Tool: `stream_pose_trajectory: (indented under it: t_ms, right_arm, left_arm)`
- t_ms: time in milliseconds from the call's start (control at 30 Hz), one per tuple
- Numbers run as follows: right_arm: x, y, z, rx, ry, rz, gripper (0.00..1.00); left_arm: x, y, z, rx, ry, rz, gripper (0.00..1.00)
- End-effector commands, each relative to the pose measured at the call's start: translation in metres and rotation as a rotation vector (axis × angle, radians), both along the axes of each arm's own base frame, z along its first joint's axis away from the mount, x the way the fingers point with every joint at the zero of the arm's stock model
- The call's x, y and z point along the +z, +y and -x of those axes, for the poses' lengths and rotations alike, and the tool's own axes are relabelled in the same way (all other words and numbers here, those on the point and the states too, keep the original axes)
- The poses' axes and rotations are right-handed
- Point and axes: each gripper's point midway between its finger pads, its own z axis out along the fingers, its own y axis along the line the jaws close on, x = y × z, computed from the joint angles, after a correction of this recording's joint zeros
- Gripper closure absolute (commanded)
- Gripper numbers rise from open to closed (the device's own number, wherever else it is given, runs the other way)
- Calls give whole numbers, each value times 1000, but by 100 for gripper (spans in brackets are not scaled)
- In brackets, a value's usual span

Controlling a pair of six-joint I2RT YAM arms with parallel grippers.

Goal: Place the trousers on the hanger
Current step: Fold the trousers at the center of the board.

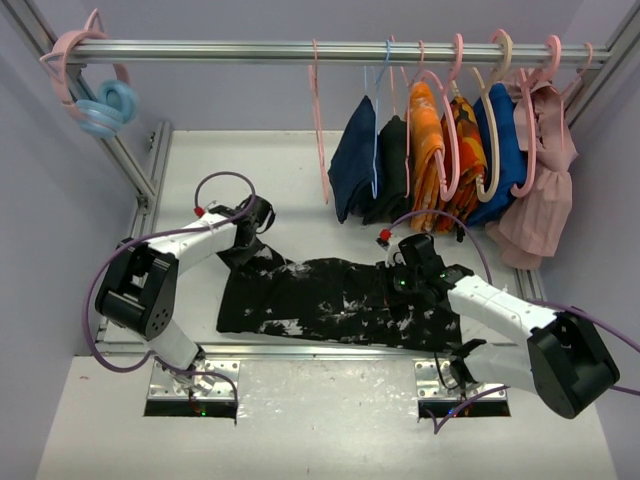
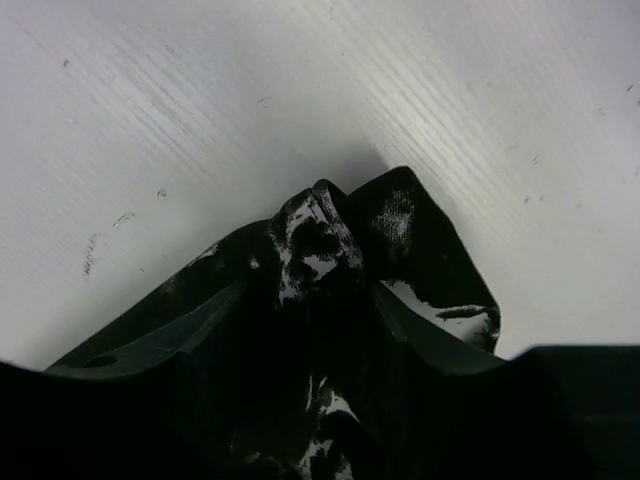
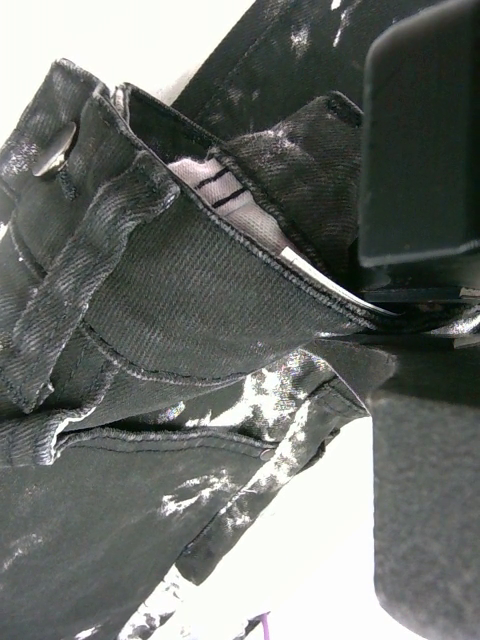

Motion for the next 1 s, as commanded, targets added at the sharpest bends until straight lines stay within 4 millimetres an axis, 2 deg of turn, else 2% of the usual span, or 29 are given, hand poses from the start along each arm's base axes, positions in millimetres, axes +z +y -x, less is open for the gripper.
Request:
stream_pose_trajectory:
  t_ms: [0, 133, 300, 333, 367, 400, 533, 700, 800, 833, 933, 967]
  right_arm:
    - [1, 0, -6, -1, -50, 1, 100]
    - [-2, -4, -4, -7, -49, 18, 100]
    - [-2, -16, -4, -35, -60, 75, 100]
    - [0, -20, -5, -50, -74, 87, 100]
    - [0, -20, -5, -51, -74, 87, 100]
    - [7, -22, -6, -62, -96, 83, 100]
    - [17, -17, -3, -62, -94, 42, 100]
    - [21, 0, -3, -28, -57, -19, 100]
    - [19, 5, -5, -19, -50, -8, 100]
    - [17, 4, -7, -21, -45, 2, 100]
    - [18, 8, -15, -27, -48, 10, 100]
    - [19, 9, -18, -31, -43, 10, 100]
  left_arm:
    - [5, -9, 6, -28, -24, 29, 69]
    - [11, 5, 4, 17, -31, -14, 100]
    - [42, 46, -4, 156, -82, -108, 100]
    - [49, 64, -1, 213, -89, -123, 100]
    - [50, 64, -1, 215, -89, -123, 100]
    - [55, 83, 3, 267, -96, -132, 100]
    - [67, 130, 9, 355, -133, -155, 100]
    - [65, 150, 17, 386, -92, -190, 100]
    - [60, 172, 25, 433, -75, -187, 100]
    - [58, 172, 23, 422, -78, -165, 100]
    - [53, 167, 15, 367, -91, -130, 90]
    - [51, 165, 15, 359, -86, -121, 83]
